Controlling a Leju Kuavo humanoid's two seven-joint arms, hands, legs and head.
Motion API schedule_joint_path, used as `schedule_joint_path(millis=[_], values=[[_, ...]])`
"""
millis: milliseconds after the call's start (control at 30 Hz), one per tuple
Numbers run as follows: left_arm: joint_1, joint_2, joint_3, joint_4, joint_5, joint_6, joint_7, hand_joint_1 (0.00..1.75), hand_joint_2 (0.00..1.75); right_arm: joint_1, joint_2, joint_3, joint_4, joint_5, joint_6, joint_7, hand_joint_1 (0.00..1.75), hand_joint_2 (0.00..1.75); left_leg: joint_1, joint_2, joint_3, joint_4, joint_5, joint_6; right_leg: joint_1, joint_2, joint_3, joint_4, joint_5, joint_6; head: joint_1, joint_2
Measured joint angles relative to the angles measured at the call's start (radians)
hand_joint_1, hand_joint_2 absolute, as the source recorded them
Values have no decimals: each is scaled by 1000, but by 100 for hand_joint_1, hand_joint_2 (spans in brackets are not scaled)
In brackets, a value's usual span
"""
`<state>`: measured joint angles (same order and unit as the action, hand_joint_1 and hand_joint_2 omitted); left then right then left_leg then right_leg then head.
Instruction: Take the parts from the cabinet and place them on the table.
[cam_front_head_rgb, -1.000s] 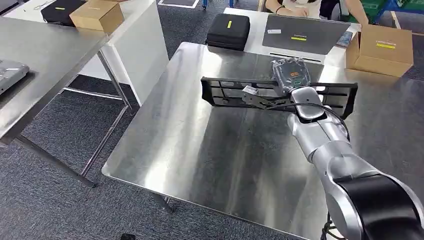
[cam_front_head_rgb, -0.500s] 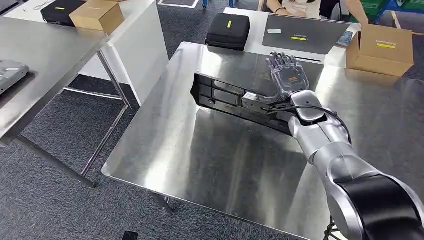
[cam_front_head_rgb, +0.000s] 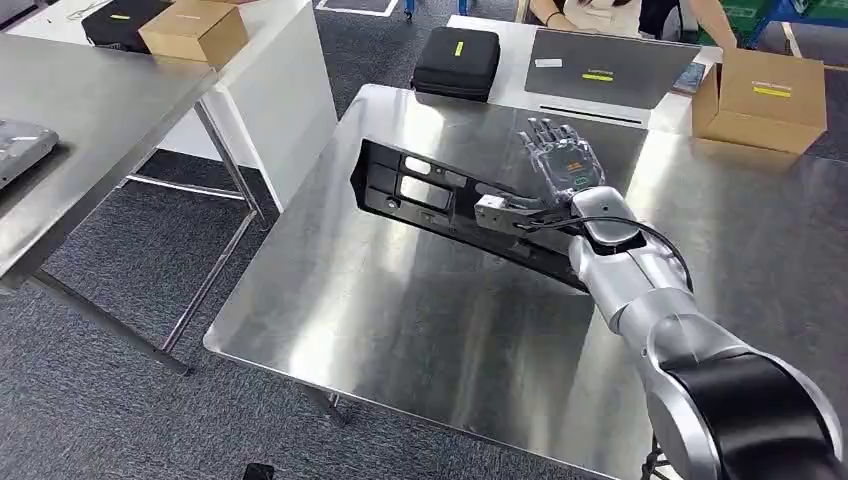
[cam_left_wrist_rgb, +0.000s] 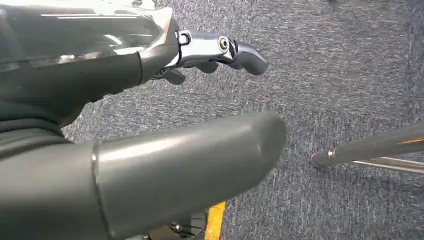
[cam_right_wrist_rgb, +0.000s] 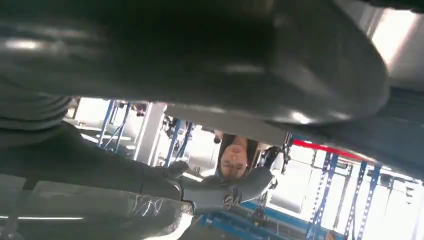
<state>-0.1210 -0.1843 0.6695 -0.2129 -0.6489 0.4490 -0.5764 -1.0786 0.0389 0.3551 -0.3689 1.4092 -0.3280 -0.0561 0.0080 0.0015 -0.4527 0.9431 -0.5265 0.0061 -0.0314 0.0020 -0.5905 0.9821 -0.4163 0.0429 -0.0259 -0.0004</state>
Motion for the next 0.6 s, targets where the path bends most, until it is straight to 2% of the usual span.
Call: schedule_joint_path(millis=[600], values=[[12,2,4,0,13,-39,23,0,0,-1,19,-11,-1,-7,33,-3,0,0,0,0,0,0,0,0,0,0,0,0,0,0,0,0]])
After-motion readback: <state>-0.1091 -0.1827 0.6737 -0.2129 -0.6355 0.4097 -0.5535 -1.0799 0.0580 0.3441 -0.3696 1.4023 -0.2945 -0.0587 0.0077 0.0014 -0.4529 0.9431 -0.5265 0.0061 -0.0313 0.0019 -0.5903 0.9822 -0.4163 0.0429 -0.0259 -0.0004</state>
